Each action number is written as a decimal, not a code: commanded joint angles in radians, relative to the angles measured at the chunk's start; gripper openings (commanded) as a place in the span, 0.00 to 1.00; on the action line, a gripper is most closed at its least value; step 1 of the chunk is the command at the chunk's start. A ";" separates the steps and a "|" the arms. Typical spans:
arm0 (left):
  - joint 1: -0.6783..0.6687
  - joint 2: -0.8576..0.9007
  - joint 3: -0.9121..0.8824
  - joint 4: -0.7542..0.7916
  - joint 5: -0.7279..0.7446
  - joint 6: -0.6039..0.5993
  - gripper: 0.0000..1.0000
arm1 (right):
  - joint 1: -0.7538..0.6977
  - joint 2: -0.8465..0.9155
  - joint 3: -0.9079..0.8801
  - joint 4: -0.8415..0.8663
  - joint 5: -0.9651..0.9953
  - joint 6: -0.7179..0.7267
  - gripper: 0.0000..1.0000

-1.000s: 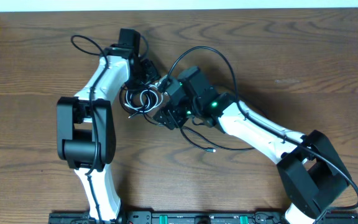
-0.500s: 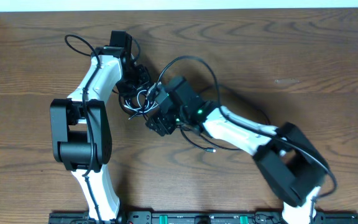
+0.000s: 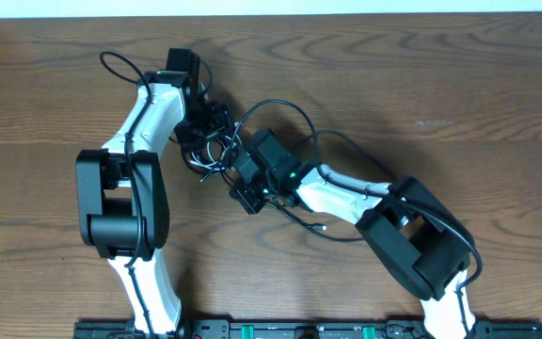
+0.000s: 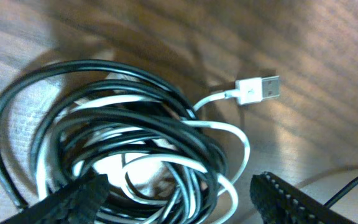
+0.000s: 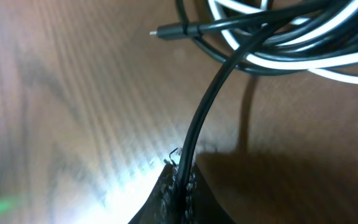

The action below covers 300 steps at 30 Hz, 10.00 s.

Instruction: Untangle cables

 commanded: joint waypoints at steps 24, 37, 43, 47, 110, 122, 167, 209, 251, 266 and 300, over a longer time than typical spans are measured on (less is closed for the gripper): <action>0.013 -0.027 -0.026 0.034 0.008 0.052 0.22 | -0.090 -0.231 0.008 -0.234 -0.115 -0.077 0.01; 0.092 -0.105 0.018 -0.002 -0.037 -0.111 0.08 | -0.157 -0.231 0.008 -0.504 0.083 -0.156 0.01; 0.159 -0.183 0.018 -0.017 -0.037 -0.179 0.07 | -0.243 -0.231 0.008 -0.517 0.122 -0.156 0.01; 0.200 -0.195 0.018 -0.047 -0.036 -0.244 0.07 | -0.271 -0.231 0.008 -0.519 0.109 -0.189 0.01; -0.081 0.037 -0.005 0.048 0.177 0.595 0.48 | -0.300 -0.231 0.008 -0.550 0.069 -0.179 0.01; -0.081 0.090 -0.005 0.104 0.169 0.542 0.19 | -0.300 -0.231 0.008 -0.551 0.069 -0.179 0.01; 0.044 0.052 0.002 0.049 0.026 0.331 0.07 | -0.565 -0.953 0.008 -0.434 0.054 -0.370 0.01; 0.207 -0.132 -0.029 0.070 0.615 0.492 0.07 | -0.652 -1.006 0.008 -0.431 0.098 -0.187 0.74; -0.057 -0.132 -0.029 0.062 0.932 0.602 0.07 | -0.455 -0.491 0.008 -0.413 -0.117 0.231 0.51; -0.068 -0.132 -0.029 0.051 0.933 0.568 0.07 | -0.385 -0.398 0.008 -0.330 -0.110 0.272 0.35; -0.068 -0.132 -0.037 0.043 0.299 0.305 0.08 | -0.391 -0.483 0.008 0.034 -0.428 0.209 0.01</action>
